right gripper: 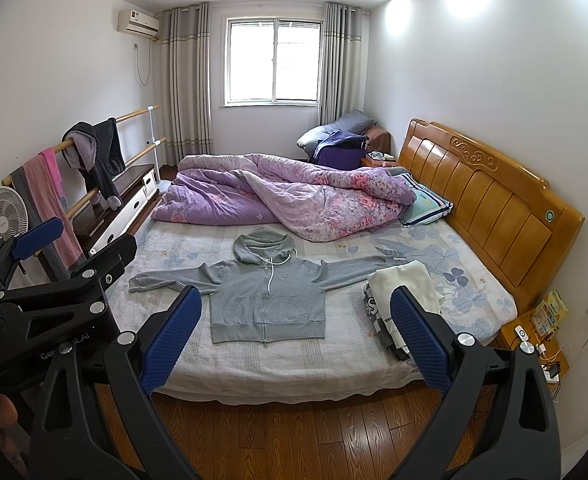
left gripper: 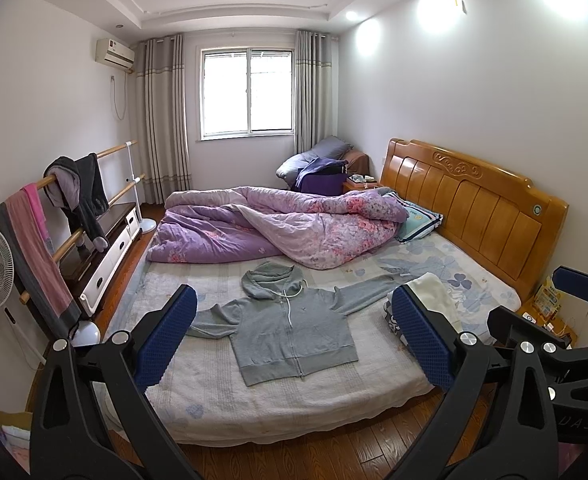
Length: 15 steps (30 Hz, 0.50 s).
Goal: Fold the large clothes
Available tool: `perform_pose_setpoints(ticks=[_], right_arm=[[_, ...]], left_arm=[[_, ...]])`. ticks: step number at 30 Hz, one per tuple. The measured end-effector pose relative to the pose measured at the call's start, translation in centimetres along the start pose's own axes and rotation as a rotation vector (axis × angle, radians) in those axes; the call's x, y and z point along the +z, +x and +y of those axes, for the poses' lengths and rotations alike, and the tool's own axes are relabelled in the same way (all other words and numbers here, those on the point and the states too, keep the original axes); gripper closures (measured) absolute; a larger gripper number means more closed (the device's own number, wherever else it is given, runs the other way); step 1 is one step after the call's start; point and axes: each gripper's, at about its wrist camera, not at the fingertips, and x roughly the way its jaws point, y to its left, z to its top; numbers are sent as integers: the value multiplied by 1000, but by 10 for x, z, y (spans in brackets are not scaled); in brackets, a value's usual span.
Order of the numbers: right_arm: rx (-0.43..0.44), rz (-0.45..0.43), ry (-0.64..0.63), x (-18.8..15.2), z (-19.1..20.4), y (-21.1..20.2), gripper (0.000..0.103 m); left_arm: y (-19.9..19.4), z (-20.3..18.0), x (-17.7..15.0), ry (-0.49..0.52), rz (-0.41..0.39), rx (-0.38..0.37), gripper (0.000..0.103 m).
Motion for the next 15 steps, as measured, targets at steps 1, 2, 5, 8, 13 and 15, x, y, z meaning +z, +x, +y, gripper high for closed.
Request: perform_pose_setpoints(ticks=[1, 2, 5, 8, 13, 15], right_arm=[[0, 0, -1, 0, 0, 1, 11], [-1, 0, -3, 0, -1, 1, 11], [-1, 0, -2, 0, -1, 1, 11], [-3, -1, -2, 0, -1, 1, 11], [-3, 2, -5, -1, -3, 5, 11], [-4, 3, -5, -1, -3, 6, 11]], left_arm=[[0, 0, 0, 1, 0, 0, 5], [0, 0, 0, 1, 0, -2, 5], [0, 0, 1, -1, 0, -2, 5], [0, 1, 2, -1, 1, -4, 5], [1, 0, -2, -3, 3, -3, 5], [2, 0, -1, -2, 4, -5, 5]])
